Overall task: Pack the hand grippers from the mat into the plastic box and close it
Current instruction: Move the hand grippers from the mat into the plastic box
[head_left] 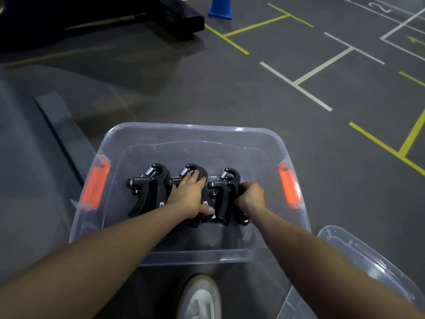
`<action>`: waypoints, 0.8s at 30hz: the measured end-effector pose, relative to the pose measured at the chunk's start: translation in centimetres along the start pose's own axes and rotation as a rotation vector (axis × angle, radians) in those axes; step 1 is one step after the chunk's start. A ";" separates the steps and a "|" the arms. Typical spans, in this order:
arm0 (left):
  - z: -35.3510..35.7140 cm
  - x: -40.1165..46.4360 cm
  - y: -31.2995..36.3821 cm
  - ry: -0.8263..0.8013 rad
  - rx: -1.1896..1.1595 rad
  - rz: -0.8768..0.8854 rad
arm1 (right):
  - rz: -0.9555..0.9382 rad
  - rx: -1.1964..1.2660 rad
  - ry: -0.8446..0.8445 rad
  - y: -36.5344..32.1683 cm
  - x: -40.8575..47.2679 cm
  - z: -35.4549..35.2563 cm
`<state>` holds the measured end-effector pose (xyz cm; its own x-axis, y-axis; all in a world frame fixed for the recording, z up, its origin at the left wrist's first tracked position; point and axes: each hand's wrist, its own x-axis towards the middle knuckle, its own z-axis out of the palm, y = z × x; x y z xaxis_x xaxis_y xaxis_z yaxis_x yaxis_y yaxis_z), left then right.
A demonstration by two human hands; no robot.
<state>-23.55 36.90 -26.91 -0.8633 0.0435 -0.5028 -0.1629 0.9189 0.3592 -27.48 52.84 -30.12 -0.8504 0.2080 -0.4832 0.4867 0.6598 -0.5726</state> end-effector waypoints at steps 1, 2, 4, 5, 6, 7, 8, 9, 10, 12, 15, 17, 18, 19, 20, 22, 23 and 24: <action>0.0 0.0 0.0 0.000 -0.002 0.001 | 0.012 0.036 -0.005 0.1 0.1 0.1; 0.0 0.0 0.0 -0.001 -0.002 0.002 | 0.024 0.073 -0.008 0.1 0.2 0.0; -0.1 -0.1 0.0 -0.005 -0.004 0.003 | 0.048 0.118 -0.017 0.0 0.3 -0.2; -0.1 -0.1 0.1 -0.009 -0.009 0.004 | 0.057 0.131 -0.022 0.0 0.3 -0.3; -0.1 0.0 0.0 -0.014 -0.017 0.004 | 0.063 0.134 -0.031 -0.1 0.1 -0.5; -0.2 0.0 0.0 -0.017 -0.021 0.007 | 0.055 0.124 -0.036 -0.4 -0.1 -0.6; -0.3 -0.1 0.0 -0.016 -0.020 0.011 | 0.034 0.099 -0.045 -0.5 -0.4 -0.8; -0.4 -0.1 -0.1 -0.010 -0.021 0.016 | 0.009 0.084 -0.046 -0.9 -0.7 -0.9; -0.7 -0.3 -0.3 0.005 -0.030 0.023 | -0.018 0.078 -0.042 -1.4 -0.9 -1.0; -1.7 -0.9 -0.6 0.069 -0.062 0.040 | -0.063 0.163 -0.024 -3.0 -1.6 -1.3; -4.2 -2.5 -1.8 0.232 -0.102 0.012 | -0.171 0.211 -0.009 -6.6 -2.8 -1.3; -6.1 -4.1 -3.3 0.340 -0.120 -0.032 | -0.242 0.214 -0.043 -9.2 -4.1 -0.7; -7.1 -4.9 -4.3 0.386 -0.130 -0.050 | -0.273 0.222 -0.060 -10.5 -4.9 -0.3; -7.9 -5.9 -5.5 0.423 -0.140 -0.072 | -0.301 0.232 -0.077 -11.9 -5.8 0.2; -8.7 -6.9 -6.7 0.454 -0.147 -0.101 | -0.326 0.242 -0.099 -13.1 -6.8 0.8; -10.0 -9.3 -9.6 0.504 -0.164 -0.163 | -0.379 0.234 -0.146 -15.7 -8.9 2.3; -10.5 -10.5 -11.1 0.526 -0.177 -0.187 | -0.408 0.217 -0.170 -16.9 -10.1 3.2; -11.0 -11.8 -12.6 0.551 -0.192 -0.210 | -0.437 0.194 -0.194 -18.1 -11.3 4.3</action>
<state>-16.55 20.51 -16.84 -0.9150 -0.3863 -0.1163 -0.3946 0.7969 0.4574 -25.80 35.42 -17.10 -0.9389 -0.2074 -0.2747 0.1377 0.5052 -0.8520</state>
